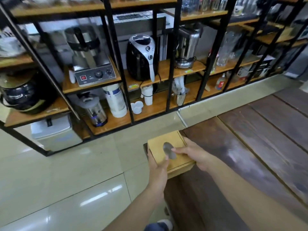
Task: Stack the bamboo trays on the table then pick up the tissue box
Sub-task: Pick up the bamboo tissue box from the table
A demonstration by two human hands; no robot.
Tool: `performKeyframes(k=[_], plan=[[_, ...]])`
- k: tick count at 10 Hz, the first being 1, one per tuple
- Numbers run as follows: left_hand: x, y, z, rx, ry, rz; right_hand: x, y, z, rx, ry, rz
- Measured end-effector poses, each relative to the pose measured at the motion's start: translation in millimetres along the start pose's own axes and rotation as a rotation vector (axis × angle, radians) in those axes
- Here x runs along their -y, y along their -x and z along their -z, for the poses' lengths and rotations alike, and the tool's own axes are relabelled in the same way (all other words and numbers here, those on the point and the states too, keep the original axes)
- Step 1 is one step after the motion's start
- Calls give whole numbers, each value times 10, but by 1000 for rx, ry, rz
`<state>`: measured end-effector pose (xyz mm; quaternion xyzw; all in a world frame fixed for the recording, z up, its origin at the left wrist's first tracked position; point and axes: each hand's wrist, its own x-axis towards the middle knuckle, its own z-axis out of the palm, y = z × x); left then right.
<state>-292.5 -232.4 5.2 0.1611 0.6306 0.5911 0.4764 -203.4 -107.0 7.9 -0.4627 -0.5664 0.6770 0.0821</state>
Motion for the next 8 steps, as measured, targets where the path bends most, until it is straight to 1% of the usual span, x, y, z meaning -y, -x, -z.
performKeyframes(k=[1, 2, 4, 5, 6, 7, 8], plan=[[29, -28, 17, 9, -22, 4, -4, -21, -10, -47, 48, 10], [38, -80, 28, 22, -36, 10, -16, -17, -10, -68, 35, 22], [112, -137, 39, 4, -50, -4, -22, -31, -35, -83, 23, 26], [124, -156, 47, 4, -83, -40, -26, -35, -30, -81, 45, 34], [88, -134, 86, -45, -238, -151, -28, -17, 10, -100, 141, 11], [30, -215, 167, -181, -598, -252, -4, 58, 117, -116, 223, 28], [-176, -302, 70, -201, -853, -378, 63, 237, 297, -128, 400, 1]])
